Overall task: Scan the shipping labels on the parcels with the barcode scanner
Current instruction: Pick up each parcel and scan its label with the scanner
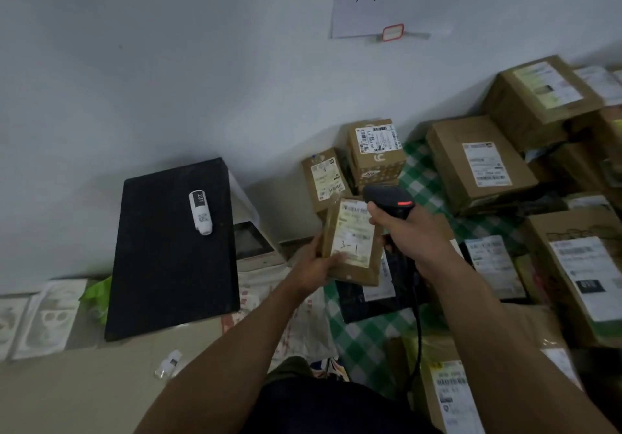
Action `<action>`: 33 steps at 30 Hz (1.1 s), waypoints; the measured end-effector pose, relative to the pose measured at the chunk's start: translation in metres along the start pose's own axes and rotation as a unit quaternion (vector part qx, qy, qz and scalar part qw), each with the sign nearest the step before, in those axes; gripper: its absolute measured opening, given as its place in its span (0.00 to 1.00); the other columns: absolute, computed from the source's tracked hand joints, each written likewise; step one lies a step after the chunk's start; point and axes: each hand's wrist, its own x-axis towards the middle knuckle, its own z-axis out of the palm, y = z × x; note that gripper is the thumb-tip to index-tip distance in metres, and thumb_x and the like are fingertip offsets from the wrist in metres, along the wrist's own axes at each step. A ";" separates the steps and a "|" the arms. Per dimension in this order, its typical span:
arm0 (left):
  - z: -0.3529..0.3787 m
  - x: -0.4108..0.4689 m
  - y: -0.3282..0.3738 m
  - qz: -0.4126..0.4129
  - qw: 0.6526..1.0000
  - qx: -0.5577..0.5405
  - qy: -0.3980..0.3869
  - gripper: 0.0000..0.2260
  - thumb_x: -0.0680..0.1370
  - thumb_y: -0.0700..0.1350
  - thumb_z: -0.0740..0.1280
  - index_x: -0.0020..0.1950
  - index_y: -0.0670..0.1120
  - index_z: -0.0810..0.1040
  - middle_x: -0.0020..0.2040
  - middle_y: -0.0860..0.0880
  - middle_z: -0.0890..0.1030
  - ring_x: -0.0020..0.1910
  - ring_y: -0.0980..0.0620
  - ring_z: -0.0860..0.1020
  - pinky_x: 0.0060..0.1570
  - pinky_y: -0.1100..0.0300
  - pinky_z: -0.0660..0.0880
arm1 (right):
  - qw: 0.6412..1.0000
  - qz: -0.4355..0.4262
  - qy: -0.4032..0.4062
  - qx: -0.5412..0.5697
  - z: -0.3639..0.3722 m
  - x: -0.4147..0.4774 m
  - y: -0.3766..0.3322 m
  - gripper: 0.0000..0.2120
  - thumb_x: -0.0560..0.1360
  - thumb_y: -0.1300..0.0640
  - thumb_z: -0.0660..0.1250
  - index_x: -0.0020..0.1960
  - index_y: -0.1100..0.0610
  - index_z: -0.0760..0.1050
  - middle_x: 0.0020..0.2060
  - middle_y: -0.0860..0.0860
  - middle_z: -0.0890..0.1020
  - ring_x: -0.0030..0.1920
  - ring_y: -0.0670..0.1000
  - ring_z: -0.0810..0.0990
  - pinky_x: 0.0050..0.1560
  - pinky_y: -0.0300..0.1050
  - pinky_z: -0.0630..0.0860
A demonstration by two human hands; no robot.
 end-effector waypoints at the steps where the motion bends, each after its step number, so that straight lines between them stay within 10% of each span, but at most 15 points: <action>1: 0.003 0.004 -0.006 -0.012 1.000 -0.004 -0.012 0.23 0.80 0.42 0.72 0.73 0.54 0.69 0.59 0.51 0.84 0.52 0.52 0.85 0.45 0.59 0.82 | 1.000 0.011 0.000 0.000 0.001 0.002 0.003 0.06 0.80 0.48 0.72 0.56 0.44 0.80 0.51 0.53 0.86 0.35 0.46 0.83 0.40 0.45 0.80; 12: 0.020 0.027 -0.014 -0.125 0.972 0.169 -0.101 0.26 0.81 0.61 0.68 0.73 0.47 0.73 0.66 0.51 0.79 0.59 0.51 0.79 0.59 0.56 0.78 | 0.998 0.060 0.017 0.010 0.007 0.014 0.026 0.04 0.80 0.49 0.73 0.49 0.47 0.79 0.47 0.55 0.85 0.36 0.51 0.80 0.37 0.45 0.77; 16: -0.005 0.053 -0.005 -0.070 0.975 0.192 0.089 0.14 0.82 0.50 0.66 0.50 0.39 0.83 0.52 0.40 0.84 0.49 0.41 0.82 0.52 0.51 0.79 | 0.997 0.069 0.022 0.002 0.008 0.021 0.024 0.04 0.80 0.49 0.73 0.49 0.47 0.78 0.45 0.53 0.84 0.34 0.48 0.80 0.34 0.40 0.78; 22: -0.036 0.128 0.008 -0.085 0.980 0.038 0.177 0.39 0.70 0.66 0.73 0.71 0.43 0.72 0.66 0.44 0.79 0.58 0.44 0.81 0.58 0.47 0.82 | 0.995 0.094 0.010 -0.008 0.012 0.035 0.027 0.12 0.80 0.48 0.72 0.61 0.52 0.79 0.50 0.51 0.84 0.32 0.44 0.80 0.29 0.33 0.75; 33: -0.024 0.162 0.023 -0.093 0.976 -0.095 0.171 0.24 0.74 0.43 0.80 0.66 0.39 0.76 0.60 0.42 0.82 0.52 0.46 0.84 0.51 0.50 0.84 | 0.994 0.097 -0.046 -0.037 0.030 0.089 0.019 0.12 0.80 0.46 0.72 0.62 0.45 0.78 0.49 0.46 0.84 0.35 0.45 0.83 0.40 0.42 0.78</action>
